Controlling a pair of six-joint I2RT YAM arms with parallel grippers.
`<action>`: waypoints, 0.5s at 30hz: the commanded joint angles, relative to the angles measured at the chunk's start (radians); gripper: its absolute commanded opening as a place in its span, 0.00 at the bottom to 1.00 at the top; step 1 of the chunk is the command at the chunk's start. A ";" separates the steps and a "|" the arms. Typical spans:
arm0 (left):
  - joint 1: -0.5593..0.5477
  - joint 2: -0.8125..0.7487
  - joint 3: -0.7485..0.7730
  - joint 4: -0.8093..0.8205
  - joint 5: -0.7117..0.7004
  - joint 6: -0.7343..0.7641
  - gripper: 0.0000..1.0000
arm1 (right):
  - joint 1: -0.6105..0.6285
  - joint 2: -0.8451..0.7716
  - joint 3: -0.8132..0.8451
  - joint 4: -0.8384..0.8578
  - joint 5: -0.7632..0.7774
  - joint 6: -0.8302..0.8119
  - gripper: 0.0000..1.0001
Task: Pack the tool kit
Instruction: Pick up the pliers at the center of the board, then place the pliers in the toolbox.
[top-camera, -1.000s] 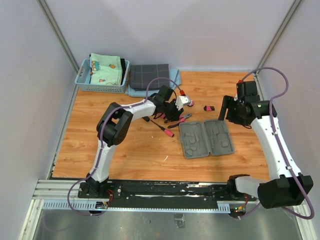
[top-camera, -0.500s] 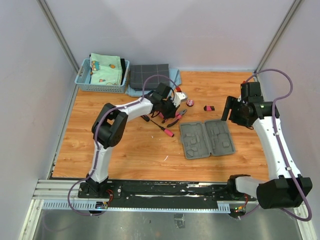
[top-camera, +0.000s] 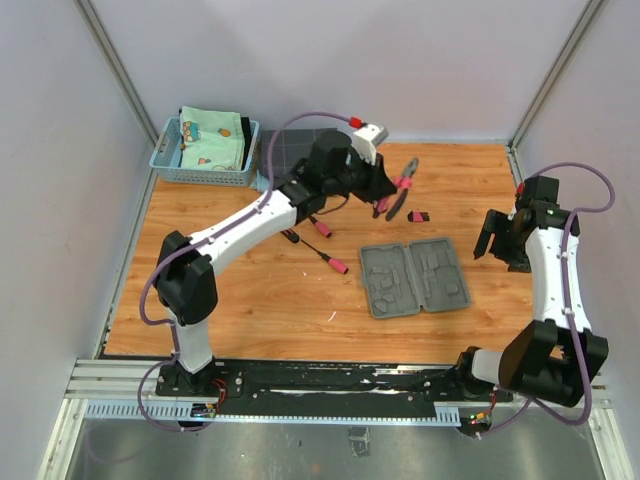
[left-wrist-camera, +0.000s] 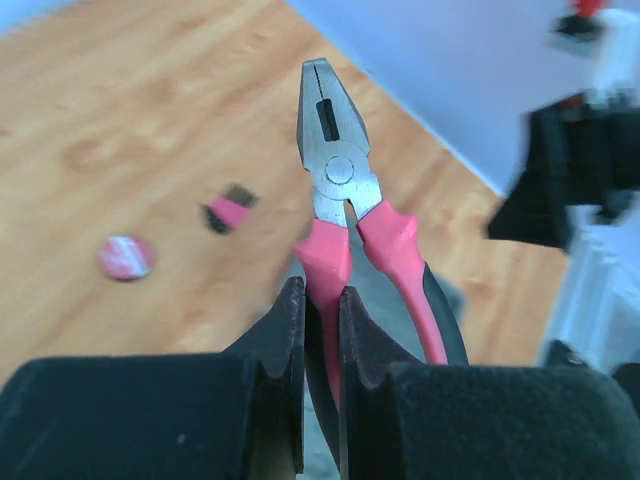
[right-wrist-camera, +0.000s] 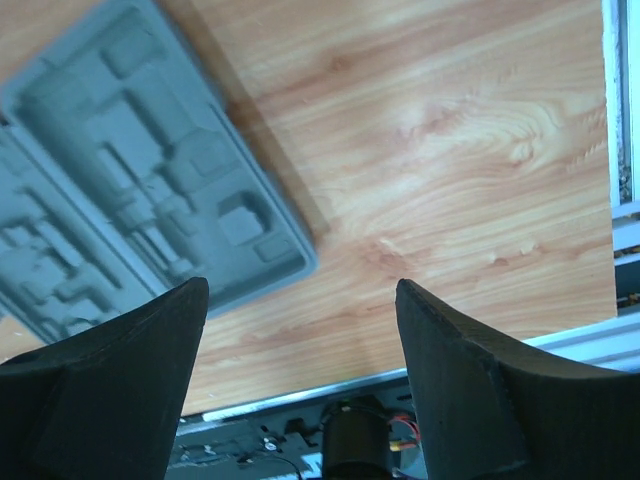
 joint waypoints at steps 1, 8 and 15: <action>-0.113 0.025 0.011 0.053 -0.034 -0.261 0.00 | -0.069 0.076 -0.057 -0.017 -0.021 -0.127 0.77; -0.172 -0.003 -0.099 0.103 -0.062 -0.364 0.00 | -0.115 0.178 -0.126 0.082 0.030 -0.179 0.77; -0.215 -0.004 -0.191 0.110 -0.147 -0.501 0.00 | -0.126 0.282 -0.138 0.151 0.047 -0.220 0.77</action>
